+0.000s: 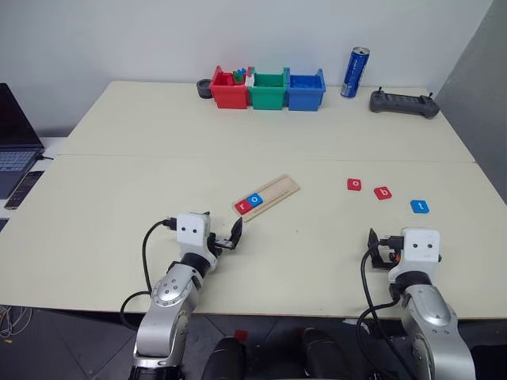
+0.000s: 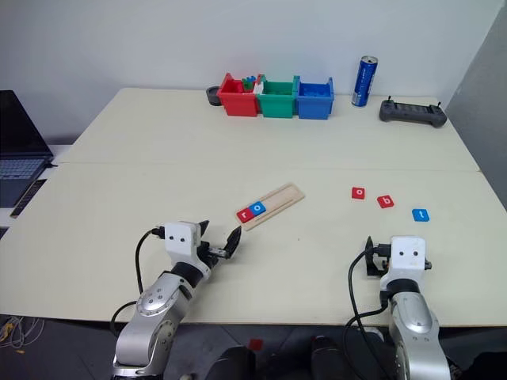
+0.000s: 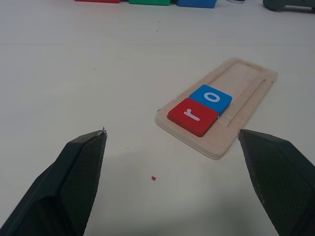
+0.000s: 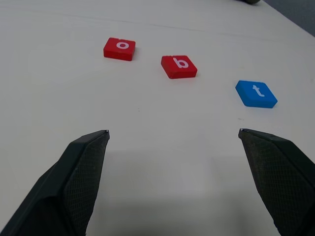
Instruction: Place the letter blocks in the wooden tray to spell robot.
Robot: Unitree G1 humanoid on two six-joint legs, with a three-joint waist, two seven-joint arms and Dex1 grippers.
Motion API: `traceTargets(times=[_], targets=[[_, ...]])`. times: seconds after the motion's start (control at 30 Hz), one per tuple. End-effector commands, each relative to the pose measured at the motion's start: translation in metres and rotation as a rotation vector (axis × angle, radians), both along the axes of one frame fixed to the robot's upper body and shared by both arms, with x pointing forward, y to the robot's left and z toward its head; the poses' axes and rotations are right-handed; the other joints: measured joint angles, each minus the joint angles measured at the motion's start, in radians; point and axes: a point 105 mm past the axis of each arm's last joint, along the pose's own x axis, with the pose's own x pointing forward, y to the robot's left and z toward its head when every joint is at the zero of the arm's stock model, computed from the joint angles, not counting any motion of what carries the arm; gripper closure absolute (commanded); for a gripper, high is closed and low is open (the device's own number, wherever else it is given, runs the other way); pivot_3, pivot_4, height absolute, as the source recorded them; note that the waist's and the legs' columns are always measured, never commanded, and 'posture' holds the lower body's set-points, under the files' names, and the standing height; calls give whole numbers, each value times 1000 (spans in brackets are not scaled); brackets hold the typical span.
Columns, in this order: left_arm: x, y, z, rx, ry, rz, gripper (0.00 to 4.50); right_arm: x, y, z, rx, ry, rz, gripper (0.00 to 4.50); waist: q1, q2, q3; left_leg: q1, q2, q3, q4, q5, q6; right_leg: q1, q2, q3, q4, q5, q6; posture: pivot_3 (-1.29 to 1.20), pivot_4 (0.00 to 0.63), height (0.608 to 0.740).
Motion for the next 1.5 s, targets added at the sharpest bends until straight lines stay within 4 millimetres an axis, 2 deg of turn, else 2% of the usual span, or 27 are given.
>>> traceTargets(times=[0.03, 0.5, 0.67, 0.73, 0.83, 0.93, 1.03, 1.27, 1.5], targets=[[-2, -6, 13, 7, -53, -31, 0, -1, -2, 11, -12, -42, -21, 29, 0, 0, 0, 0, 0, 0, 0, 0, 0, 0, 0, 0, 0, 0, 0, 0, 150, 740], [2, -8, 17, 2, -70, -65, 0, -2, -4, 15, -24, -60, -32, 29, 0, 0, 0, 0, 0, 0, 0, 0, 0, 0, 0, 0, 0, 0, 0, 0, 150, 740], [12, -7, 24, 28, -93, -146, 0, 7, 4, 29, -1, -106, 57, 29, 0, 0, 0, 0, 0, 0, 0, 0, 0, 0, 0, 0, 0, 0, 0, 0, 150, 740], [17, -6, 32, 39, -118, -201, 0, 13, 11, 38, 9, -122, 145, 29, -1, 0, 0, 0, 0, 0, 0, 0, 0, 0, 0, 0, 0, 0, 0, 0, 150, 740], [26, -6, 41, 64, -134, -330, 0, 19, 32, 53, 22, -131, 373, 29, -1, 0, 0, 0, 0, 0, 0, 0, 0, 0, 0, 0, 0, 0, 0, 0, 150, 740], [36, -3, 43, 102, -119, -475, 0, 15, 59, 67, 18, -104, 680, 29, -1, 0, 0, 0, 0, 0, 0, 0, 0, 0, 0, -1, 0, 0, 0, 0, 150, 740], [47, 4, 39, 143, -82, -582, 0, 8, 70, 75, -2, -56, 894, 29, -3, -1, 1, 0, 0, 0, 0, 0, 0, 0, 1, -1, 0, 0, 0, 0, 150, 740], [66, 10, 26, 249, -40, -720, 0, 10, 74, 88, -32, -18, 1042, 29, -2, -2, 2, -1, 0, -1, 0, 0, 0, 0, 1, -1, -1, 3, -5, 0, 150, 740], [73, 2, 21, 254, -56, -752, 0, -4, 85, 93, -24, 14, 1142, 29, 0, -3, 2, -2, 0, -1, 0, 0, 1, 0, 0, -2, 0, 3, -5, 0, 150, 740]])
